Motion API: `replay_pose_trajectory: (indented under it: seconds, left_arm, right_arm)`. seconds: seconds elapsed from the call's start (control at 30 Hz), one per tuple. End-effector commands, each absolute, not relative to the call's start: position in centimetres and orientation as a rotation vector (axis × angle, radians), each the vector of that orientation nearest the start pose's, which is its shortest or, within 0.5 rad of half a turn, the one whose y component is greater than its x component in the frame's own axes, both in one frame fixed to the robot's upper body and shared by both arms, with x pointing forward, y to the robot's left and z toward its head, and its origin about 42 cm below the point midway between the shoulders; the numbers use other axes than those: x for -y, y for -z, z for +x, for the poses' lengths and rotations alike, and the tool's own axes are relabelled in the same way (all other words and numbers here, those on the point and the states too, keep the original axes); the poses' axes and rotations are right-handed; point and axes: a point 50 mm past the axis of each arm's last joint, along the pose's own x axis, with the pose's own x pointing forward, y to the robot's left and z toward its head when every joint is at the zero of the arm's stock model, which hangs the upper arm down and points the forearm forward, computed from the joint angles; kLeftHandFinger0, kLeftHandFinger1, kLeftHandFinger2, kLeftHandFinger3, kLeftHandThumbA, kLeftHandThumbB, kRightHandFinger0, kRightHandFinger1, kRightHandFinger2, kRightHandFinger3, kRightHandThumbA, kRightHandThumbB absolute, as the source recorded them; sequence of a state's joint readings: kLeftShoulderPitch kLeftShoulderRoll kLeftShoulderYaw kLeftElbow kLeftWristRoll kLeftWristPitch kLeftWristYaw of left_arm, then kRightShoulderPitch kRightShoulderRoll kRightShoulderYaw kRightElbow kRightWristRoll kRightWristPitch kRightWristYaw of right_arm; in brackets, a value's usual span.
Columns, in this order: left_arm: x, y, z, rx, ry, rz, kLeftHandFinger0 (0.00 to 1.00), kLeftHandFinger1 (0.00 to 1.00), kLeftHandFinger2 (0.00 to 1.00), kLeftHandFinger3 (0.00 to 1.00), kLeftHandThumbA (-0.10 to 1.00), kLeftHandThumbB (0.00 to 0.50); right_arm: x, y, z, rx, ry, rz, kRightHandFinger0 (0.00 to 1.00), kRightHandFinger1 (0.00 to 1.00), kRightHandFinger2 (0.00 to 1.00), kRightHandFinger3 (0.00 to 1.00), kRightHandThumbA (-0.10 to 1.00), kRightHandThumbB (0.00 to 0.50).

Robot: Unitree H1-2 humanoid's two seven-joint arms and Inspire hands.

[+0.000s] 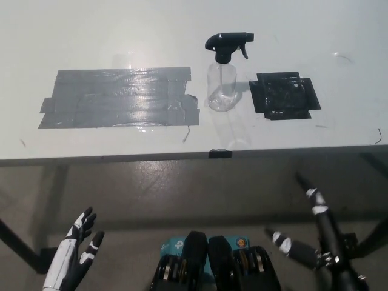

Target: The robot grabs the black lid of the spray bottle on the desk and places it on the black area of the desk

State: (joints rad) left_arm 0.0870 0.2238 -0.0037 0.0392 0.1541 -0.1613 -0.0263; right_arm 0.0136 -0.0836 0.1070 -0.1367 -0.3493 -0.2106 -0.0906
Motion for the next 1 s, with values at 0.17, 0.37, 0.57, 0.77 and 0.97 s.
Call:
replay_pose_trajectory:
  seconds: [0.17, 0.37, 0.57, 0.77, 0.97]
  left_arm:
    - [-28.4, -8.2, 25.0, 0.082, 0.074, 0.373, 1.00, 1.00, 1.00, 1.00, 0.88, 0.216]
    - [-28.1, -7.8, 24.2, 0.068, 0.075, 0.389, 1.00, 1.00, 1.00, 1.00, 0.90, 0.216]
    - [-28.1, -7.7, 23.8, 0.069, 0.070, 0.387, 1.00, 1.00, 1.00, 1.00, 0.88, 0.208]
    - [-28.0, -7.9, 23.9, 0.075, 0.076, 0.401, 1.00, 1.00, 1.00, 1.00, 0.88, 0.199]
    - [-28.0, -7.9, 23.9, 0.070, 0.074, 0.401, 1.00, 1.00, 1.00, 1.00, 0.89, 0.202]
  right_arm:
    - [19.8, -27.0, 32.1, 0.710, 0.159, -0.697, 1.00, 1.00, 1.00, 1.00, 0.83, 0.254]
    - [18.4, -31.9, 36.1, 0.760, 0.182, -0.876, 1.00, 1.00, 1.00, 1.00, 0.90, 0.259]
    - [16.4, -35.8, 40.7, 0.746, 0.165, -1.007, 1.00, 1.00, 1.00, 1.00, 0.86, 0.278]
    - [15.1, -38.1, 44.9, 0.694, 0.167, -1.107, 1.00, 1.00, 1.00, 1.00, 0.84, 0.300]
    - [13.4, -39.0, 48.0, 0.644, 0.151, -1.150, 1.00, 1.00, 1.00, 1.00, 0.82, 0.318]
